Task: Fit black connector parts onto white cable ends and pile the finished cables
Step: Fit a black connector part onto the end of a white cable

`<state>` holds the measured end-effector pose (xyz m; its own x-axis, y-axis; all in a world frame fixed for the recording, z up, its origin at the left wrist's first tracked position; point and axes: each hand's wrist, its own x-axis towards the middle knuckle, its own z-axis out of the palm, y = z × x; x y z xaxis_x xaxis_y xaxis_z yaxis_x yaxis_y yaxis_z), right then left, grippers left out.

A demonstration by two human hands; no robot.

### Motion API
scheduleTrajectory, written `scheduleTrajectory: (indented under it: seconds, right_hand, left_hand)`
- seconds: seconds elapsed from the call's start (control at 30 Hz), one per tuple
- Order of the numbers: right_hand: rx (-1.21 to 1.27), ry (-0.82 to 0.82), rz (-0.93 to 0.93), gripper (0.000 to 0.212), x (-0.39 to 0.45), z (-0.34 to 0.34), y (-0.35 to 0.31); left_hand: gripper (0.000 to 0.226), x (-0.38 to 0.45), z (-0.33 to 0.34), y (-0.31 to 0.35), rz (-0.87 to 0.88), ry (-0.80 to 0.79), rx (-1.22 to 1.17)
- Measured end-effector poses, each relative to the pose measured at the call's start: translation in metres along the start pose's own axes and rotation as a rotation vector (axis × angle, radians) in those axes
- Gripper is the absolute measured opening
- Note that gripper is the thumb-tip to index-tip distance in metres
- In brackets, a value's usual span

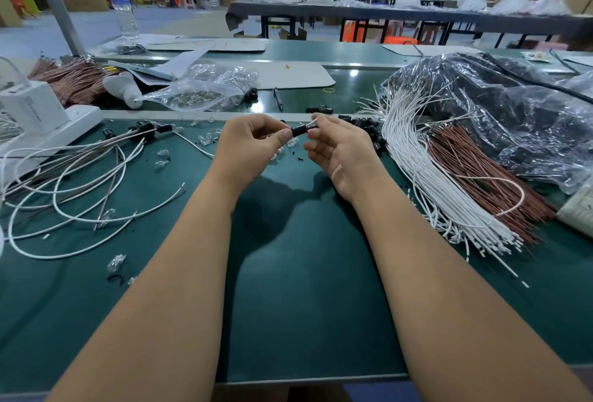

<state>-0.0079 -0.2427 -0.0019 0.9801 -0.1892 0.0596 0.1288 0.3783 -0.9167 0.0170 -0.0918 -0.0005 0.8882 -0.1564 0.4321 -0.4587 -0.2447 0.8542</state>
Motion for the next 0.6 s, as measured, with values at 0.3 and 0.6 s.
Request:
scheduleTrajectory:
  seconds: [0.3, 0.6]
  right_hand:
    - [-0.001, -0.010, -0.071, 0.026, -0.001, -0.007, -0.003]
    - [-0.312, 0.052, -0.230, 0.014, -0.002, -0.004, 0.000]
  left_hand:
    - [0.013, 0.000, -0.005, -0.003, -0.057, -0.012, -0.054]
    - [0.016, 0.004, -0.012, -0.008, -0.117, 0.060, -0.136]
